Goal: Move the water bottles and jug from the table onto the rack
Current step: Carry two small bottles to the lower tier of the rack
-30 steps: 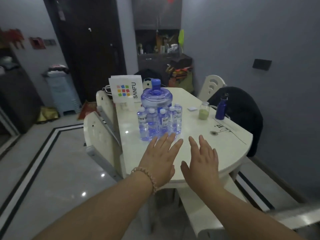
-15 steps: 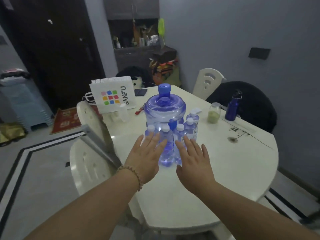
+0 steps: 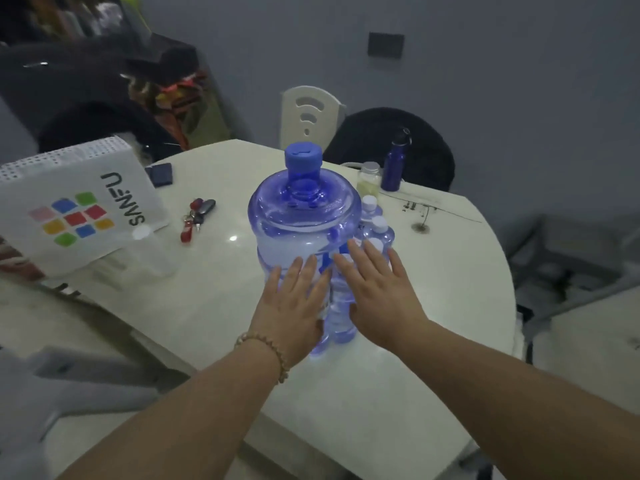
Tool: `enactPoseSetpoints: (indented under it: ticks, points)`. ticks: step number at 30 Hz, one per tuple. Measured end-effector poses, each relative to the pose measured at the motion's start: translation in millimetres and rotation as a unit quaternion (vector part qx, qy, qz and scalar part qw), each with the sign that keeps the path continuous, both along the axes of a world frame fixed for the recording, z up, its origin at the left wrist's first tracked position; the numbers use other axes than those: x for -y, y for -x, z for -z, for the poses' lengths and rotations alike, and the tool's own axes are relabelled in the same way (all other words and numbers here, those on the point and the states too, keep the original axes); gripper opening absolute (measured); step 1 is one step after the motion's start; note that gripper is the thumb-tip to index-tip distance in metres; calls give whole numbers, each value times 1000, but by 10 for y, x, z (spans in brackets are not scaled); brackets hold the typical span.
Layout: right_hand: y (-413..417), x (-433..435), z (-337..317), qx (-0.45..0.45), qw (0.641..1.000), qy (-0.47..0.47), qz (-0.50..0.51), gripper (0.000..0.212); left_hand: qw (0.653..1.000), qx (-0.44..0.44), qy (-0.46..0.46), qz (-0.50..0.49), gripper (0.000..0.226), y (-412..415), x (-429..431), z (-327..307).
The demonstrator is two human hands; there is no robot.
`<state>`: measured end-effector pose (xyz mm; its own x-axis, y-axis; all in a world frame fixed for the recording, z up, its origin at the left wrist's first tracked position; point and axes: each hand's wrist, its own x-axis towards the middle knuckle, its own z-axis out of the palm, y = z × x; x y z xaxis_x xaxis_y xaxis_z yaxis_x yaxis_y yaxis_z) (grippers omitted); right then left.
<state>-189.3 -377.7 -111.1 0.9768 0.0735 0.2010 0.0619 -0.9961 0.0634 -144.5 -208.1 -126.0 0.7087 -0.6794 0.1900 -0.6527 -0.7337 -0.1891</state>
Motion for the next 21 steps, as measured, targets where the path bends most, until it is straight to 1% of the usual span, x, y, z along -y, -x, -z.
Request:
enactPoseSetpoints:
  ticks: [4, 7, 10, 12, 14, 16, 18, 21]
  points:
    - [-80, -91, 46, -13, 1000, 5, 6, 78, 998, -39, 51, 28, 77, -55, 6, 113]
    - [-37, -136, 65, 11, 1000, 0, 5, 80, 993, -23, 102, 58, 69, -42, 3, 130]
    - [109, -144, 114, 41, 999, 9, -5, 75, 994, 10, 84, 73, 57, 0, -12, 62]
    - [253, -139, 141, 80, 997, -8, -19, 64, 994, 5, 64, 90, 50, 56, -18, -1]
    - [404, -137, 153, 99, 994, -32, -41, 54, 994, -2, 35, 107, 42, 147, -23, -61]
    - [562, -147, 150, 75, 995, -38, -48, 54, 994, -31, 20, 103, 39, 286, -31, -76]
    - [697, -158, 181, 31, 998, -41, -39, 58, 995, -61, 0, 81, 43, 430, -43, -36]
    - [876, -166, 306, -4, 999, -37, -23, 57, 995, -85, 19, 52, 45, 681, -39, 13]
